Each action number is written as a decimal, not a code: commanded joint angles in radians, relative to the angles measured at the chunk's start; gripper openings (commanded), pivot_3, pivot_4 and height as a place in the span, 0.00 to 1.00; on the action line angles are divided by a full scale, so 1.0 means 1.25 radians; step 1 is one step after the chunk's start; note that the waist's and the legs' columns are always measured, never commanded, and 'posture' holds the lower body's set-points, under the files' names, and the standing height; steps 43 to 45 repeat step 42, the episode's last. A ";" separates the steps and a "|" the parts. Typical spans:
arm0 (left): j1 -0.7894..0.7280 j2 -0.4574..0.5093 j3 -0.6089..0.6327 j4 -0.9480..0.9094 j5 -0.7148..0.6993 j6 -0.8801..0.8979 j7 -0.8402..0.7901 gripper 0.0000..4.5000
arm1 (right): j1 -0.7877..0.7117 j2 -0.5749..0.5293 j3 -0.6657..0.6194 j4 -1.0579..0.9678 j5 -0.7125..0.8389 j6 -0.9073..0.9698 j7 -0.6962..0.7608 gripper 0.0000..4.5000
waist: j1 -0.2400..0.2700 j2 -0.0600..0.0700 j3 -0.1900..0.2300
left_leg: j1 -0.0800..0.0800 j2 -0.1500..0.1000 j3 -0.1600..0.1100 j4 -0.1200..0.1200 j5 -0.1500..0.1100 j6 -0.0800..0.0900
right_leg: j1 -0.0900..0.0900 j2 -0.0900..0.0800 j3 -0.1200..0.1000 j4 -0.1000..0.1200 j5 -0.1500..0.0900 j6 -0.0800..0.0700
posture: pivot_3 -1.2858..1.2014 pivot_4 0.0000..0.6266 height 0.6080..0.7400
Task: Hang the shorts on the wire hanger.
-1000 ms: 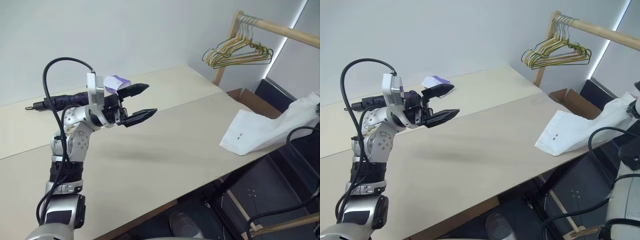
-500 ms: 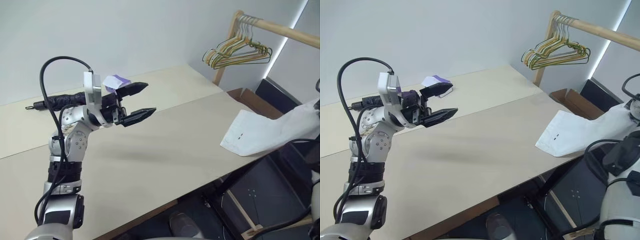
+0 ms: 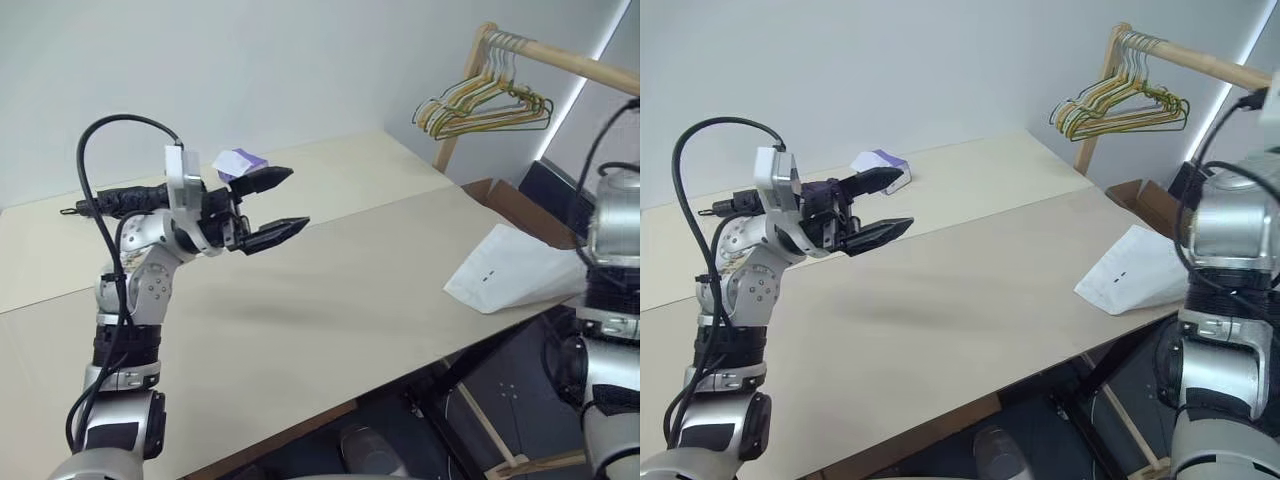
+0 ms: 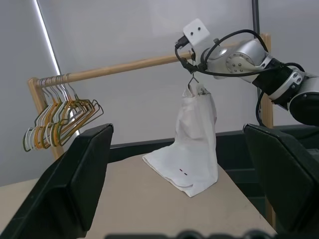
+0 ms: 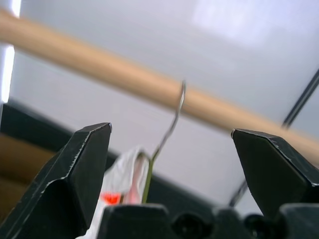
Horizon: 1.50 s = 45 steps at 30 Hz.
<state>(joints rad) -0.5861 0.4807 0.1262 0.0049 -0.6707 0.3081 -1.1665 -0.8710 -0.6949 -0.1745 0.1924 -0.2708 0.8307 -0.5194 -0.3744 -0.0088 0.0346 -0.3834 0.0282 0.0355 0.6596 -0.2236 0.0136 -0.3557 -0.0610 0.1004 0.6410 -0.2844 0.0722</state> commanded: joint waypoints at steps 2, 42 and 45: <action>0.014 0.018 0.034 0.000 0.019 -0.024 0.037 1.00 | 0.015 0.020 0.091 -0.083 -0.040 -0.038 0.096 0.99 | 0.002 0.000 0.000 | 0.000 0.000 0.000 0.000 0.000 0.000 | 0.000 0.000 0.000 0.000 0.000 0.000 | 0.42 0.00 1.00; 0.300 0.100 0.032 -0.141 0.135 0.007 0.204 1.00 | 0.301 0.142 0.361 -0.321 0.052 -0.085 0.741 0.99 | 0.269 -0.005 0.001 | -0.019 0.001 0.009 0.001 0.002 0.000 | -0.025 0.003 -0.003 0.006 0.006 -0.011 | 0.53 0.00 1.00; 0.300 0.100 0.032 -0.141 0.135 0.007 0.204 1.00 | 0.301 0.142 0.361 -0.321 0.052 -0.085 0.741 0.99 | 0.269 -0.005 0.001 | -0.019 0.001 0.009 0.001 0.002 0.000 | -0.025 0.003 -0.003 0.006 0.006 -0.011 | 0.53 0.00 1.00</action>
